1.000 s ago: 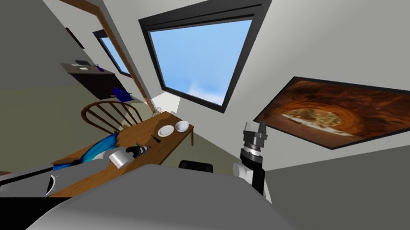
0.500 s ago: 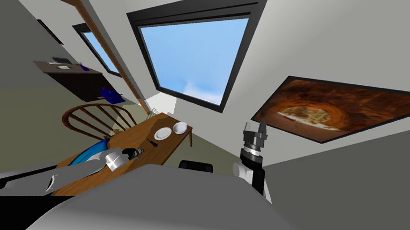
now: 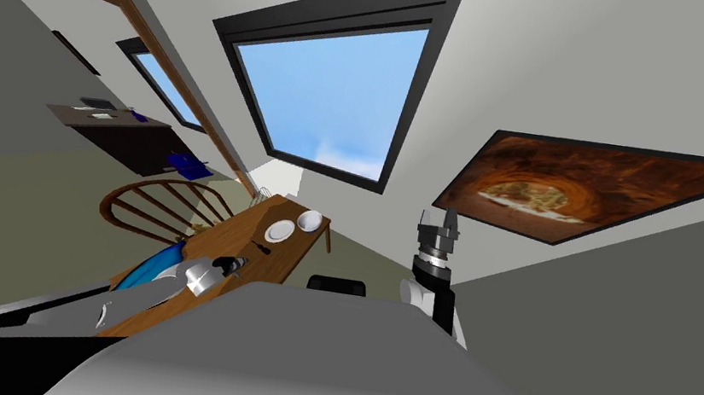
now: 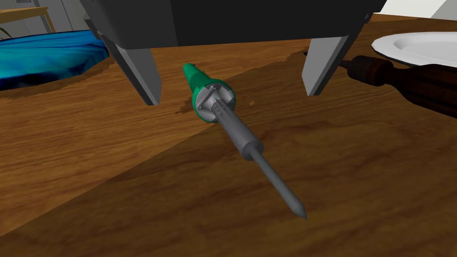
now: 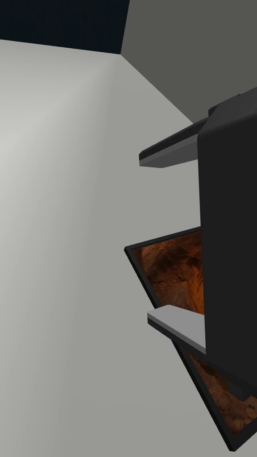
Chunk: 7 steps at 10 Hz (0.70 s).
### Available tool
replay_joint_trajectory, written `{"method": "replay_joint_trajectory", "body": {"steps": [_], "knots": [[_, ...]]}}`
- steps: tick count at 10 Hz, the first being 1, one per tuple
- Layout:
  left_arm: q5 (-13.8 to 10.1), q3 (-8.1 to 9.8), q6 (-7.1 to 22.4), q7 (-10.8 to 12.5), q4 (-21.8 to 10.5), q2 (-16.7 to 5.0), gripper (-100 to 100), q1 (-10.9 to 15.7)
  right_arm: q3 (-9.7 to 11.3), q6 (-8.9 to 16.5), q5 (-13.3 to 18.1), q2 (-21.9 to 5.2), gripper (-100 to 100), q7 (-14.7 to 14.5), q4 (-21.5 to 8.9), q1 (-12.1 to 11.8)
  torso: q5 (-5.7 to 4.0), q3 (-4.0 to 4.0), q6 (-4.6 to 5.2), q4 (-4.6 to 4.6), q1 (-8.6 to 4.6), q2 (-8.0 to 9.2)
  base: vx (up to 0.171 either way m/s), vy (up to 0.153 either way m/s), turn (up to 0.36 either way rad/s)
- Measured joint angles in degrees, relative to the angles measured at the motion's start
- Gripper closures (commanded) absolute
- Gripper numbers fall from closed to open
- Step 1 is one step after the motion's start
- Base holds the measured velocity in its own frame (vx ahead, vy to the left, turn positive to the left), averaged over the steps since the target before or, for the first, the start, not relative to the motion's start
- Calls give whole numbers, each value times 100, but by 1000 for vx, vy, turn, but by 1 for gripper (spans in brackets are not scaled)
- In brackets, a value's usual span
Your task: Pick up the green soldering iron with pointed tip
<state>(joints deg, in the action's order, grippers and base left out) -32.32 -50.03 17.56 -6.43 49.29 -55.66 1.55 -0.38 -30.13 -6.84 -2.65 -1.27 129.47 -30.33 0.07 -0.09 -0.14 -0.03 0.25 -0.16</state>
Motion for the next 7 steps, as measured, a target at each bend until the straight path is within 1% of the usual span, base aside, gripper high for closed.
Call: {"method": "replay_joint_trajectory", "body": {"steps": [1,2,6,7], "knots": [[88,69,-33,-13,-115,118,-100,-16,0,0,0,0,0,0,0,0,0,0,0,0,-1,0,6,22,-6],[100,77,-39,-13,-127,130,100,-19,0,0,0,0,0,0,0,0,-2,2,0,1,-11,3,0,0,0],[98,78,-37,-12,-126,128,100,-18,1,0,0,1,0,0,0,0,-3,2,1,0,-20,4,0,1,3],[98,78,-37,-12,-126,128,0,-18,1,0,0,1,0,0,0,0,-3,2,1,0,-20,4,0,0,0]]}}
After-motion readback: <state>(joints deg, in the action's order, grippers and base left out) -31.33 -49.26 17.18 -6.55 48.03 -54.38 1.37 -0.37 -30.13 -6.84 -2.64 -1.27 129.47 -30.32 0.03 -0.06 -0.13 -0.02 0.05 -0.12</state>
